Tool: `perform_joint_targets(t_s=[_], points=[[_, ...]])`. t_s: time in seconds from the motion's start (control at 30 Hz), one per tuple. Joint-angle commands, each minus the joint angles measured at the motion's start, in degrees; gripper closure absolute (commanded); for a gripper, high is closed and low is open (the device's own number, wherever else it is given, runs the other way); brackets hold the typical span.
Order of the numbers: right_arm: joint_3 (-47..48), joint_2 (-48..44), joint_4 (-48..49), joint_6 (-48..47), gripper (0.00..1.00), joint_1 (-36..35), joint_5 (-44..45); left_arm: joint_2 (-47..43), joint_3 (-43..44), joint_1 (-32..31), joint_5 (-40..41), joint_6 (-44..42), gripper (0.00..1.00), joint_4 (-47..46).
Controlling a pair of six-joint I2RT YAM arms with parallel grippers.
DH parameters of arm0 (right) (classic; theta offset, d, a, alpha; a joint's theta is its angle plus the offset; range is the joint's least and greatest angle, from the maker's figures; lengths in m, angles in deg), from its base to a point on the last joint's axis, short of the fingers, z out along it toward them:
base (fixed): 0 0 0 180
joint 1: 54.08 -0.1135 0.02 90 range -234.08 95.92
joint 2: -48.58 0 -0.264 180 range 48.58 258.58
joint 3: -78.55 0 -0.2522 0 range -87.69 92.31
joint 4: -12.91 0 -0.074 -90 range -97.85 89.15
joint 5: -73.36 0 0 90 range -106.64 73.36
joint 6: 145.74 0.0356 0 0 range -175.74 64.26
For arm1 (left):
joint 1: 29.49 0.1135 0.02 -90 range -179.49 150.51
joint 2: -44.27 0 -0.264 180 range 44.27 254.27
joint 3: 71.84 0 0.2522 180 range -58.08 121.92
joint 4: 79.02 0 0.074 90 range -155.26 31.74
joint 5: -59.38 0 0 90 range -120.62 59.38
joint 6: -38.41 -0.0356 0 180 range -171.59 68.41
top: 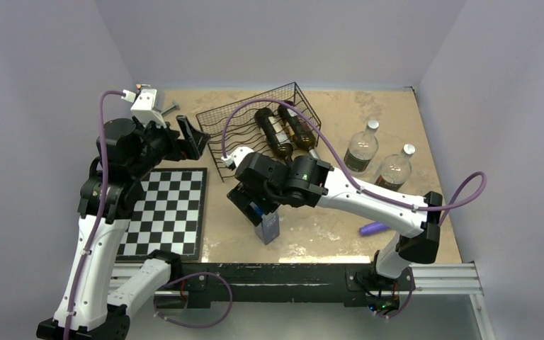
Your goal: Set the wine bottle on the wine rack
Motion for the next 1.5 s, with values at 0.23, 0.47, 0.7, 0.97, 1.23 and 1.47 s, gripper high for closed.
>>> perform_joint_targets(t_s=[0.23,0.47,0.7,0.97,1.23,1.47], points=[[-1.62,-3.54,0.18,3.22,0.54,-0.76,5.09,-0.02,-0.55,-0.18,2.08,-2.32,0.02,-0.85],[-1.6,-6.27,0.72,2.15,0.97,-0.76,7.69,0.21,0.33,-0.25,-1.39,-3.05,0.02,-1.63],[-5.66,-14.85,2.33,0.72,1.0,-0.2,17.01,-0.1,0.42,-0.22,-8.77,-3.54,0.02,-4.23],[-5.7,-20.24,1.67,0.59,1.0,8.3,13.05,-1.25,-5.17,-0.39,-36.24,-5.78,0.02,-13.94],[-5.3,-22.79,5.94,-0.03,1.0,16.88,-3.71,-1.63,-14.18,-9.8,-38.25,-4.76,0.03,-24.99],[-4.07,-22.94,6.36,-0.14,1.0,19.64,-8.81,2.39,-17.38,-14.99,-29.75,-7.05,0.08,-27.59]])
